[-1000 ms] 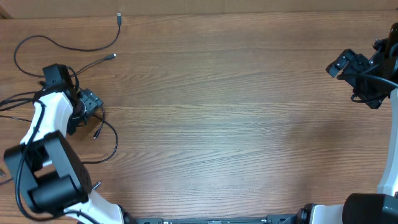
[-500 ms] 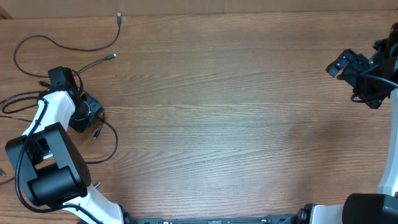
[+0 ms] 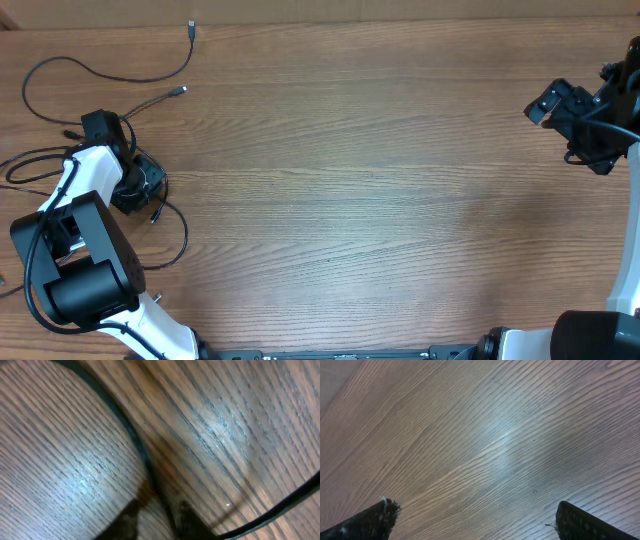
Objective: Untangle cables
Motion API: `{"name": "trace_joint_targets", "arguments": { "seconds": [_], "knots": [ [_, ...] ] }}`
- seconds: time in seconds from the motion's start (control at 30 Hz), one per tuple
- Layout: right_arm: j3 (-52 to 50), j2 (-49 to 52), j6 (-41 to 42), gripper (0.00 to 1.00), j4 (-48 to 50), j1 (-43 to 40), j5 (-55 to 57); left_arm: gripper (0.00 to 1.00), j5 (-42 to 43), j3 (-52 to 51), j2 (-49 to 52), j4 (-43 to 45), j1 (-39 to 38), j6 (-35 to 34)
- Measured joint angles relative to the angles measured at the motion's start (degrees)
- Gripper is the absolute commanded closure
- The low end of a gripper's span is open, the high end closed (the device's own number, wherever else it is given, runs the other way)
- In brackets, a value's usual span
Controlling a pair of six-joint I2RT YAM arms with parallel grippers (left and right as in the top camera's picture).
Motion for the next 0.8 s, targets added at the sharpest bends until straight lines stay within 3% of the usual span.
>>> {"name": "trace_joint_targets", "arguments": {
  "seconds": [0.2,0.47,0.8],
  "knots": [
    [0.0,0.0,0.0,0.0,0.0,0.0,0.0,0.96,0.0,0.1,0.0,-2.3,0.0,0.0],
    [0.0,0.0,0.0,0.0,0.0,0.0,0.0,0.96,-0.1,3.7,0.0,-9.3,0.0,-0.6],
    [0.0,0.0,0.0,0.0,0.0,0.0,0.0,0.96,-0.1,4.4,0.0,-18.3,0.1,-6.4]
  ]
}}
